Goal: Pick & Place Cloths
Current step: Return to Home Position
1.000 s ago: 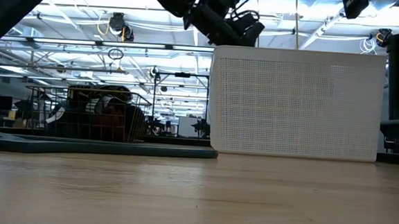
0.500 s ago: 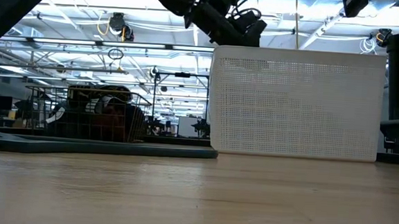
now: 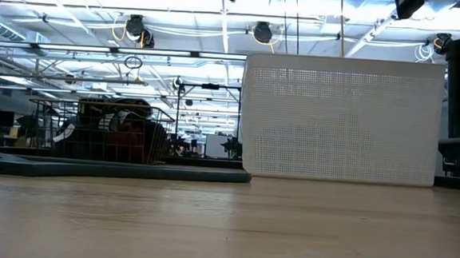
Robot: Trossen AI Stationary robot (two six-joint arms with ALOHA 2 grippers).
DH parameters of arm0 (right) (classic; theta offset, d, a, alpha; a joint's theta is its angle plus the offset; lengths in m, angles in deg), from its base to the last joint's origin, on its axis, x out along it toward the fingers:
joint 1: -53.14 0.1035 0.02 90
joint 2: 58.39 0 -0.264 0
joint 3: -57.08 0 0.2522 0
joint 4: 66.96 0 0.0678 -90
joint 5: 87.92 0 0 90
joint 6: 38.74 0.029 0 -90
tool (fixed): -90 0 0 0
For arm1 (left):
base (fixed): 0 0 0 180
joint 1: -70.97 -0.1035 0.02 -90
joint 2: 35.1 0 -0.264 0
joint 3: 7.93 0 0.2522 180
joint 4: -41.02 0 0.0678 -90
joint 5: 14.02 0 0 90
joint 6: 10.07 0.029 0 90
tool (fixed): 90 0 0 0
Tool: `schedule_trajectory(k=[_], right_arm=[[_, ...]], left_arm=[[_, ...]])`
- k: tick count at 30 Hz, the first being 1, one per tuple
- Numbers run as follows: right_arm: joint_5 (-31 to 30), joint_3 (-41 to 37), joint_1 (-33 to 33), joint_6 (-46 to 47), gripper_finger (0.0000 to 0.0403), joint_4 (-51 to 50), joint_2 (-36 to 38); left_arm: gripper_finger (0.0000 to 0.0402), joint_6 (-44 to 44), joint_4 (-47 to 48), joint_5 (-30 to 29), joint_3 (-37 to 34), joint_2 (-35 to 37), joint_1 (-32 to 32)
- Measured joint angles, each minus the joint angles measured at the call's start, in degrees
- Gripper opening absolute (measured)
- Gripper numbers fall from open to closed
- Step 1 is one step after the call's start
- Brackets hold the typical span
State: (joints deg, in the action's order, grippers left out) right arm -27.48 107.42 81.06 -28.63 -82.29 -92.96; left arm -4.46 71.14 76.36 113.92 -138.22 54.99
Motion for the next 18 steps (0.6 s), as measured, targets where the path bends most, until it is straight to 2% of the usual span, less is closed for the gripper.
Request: schedule_trajectory(k=[6,13,18], right_arm=[[1.2,0.0,1.1,-0.7,0.0,0.0,0.7],[-0.5,0.0,4.0,-2.0,0.0,0.0,1.5],[-3.7,0.0,6.4,-2.1,0.0,-0.1,1.7]], left_arm=[[0.0168,-0.3,12.5,0.0,0.0,10.0,1.3],[0.0096,-2.3,26.9,0.0,-0.2,17.9,4.1],[0.003,-3.5,27.3,0.6,-4.7,23.2,7.1]])
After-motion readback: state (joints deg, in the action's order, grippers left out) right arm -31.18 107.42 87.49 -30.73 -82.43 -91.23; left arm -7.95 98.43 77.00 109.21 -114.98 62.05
